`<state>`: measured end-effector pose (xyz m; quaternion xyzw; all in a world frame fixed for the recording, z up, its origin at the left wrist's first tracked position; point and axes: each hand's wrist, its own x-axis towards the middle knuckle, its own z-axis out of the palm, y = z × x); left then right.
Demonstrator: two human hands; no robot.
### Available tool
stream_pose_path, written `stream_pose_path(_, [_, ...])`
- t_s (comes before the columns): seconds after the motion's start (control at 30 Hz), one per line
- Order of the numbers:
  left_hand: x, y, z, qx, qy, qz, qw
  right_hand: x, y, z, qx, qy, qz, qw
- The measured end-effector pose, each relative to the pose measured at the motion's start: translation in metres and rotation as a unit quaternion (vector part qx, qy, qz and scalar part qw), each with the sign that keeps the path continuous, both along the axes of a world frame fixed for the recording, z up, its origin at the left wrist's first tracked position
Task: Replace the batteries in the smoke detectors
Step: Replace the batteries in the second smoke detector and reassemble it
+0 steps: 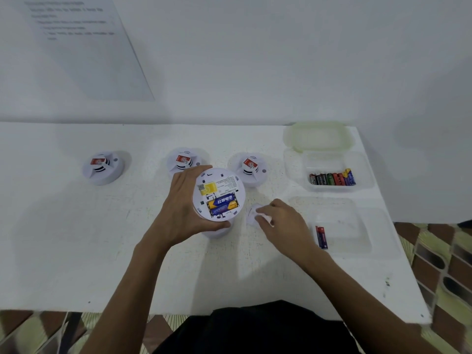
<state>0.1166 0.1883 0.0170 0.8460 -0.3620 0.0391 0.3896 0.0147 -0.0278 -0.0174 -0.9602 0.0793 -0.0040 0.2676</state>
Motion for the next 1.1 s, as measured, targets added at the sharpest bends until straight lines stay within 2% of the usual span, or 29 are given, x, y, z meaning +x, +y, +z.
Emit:
stream_pose_path(0.13, [0.000,-0.002,0.001,0.001,-0.012,0.003,1.000,-0.004,0.016,0.047,0.205,-0.113,-0.071,0.970])
stream_pose_path(0.27, [-0.001,-0.005,-0.006,0.007,0.015,-0.009,1.000,-0.008,0.037,0.067,0.295,-0.077,-0.075,0.950])
stream_pose_path(0.47, [-0.007,-0.016,-0.004,-0.007,0.033,-0.024,0.999,-0.007,0.052,0.066,0.302,-0.084,-0.114,0.943])
stream_pose_path(0.67, [-0.007,-0.020,0.002,0.001,-0.020,-0.004,1.000,-0.006,0.058,0.069,0.298,-0.091,-0.154,0.938])
stream_pose_path(0.83, [-0.006,-0.025,0.000,0.006,-0.018,-0.004,1.000,-0.001,0.057,0.070,0.320,-0.065,-0.200,0.924])
stream_pose_path(0.97, [-0.005,-0.026,-0.001,0.001,-0.024,-0.003,1.000,0.001,0.054,0.071,0.336,-0.024,-0.202,0.920])
stream_pose_path(1.1, [-0.005,-0.025,0.000,-0.013,-0.026,-0.003,1.000,0.000,0.055,0.071,0.340,-0.042,-0.189,0.920])
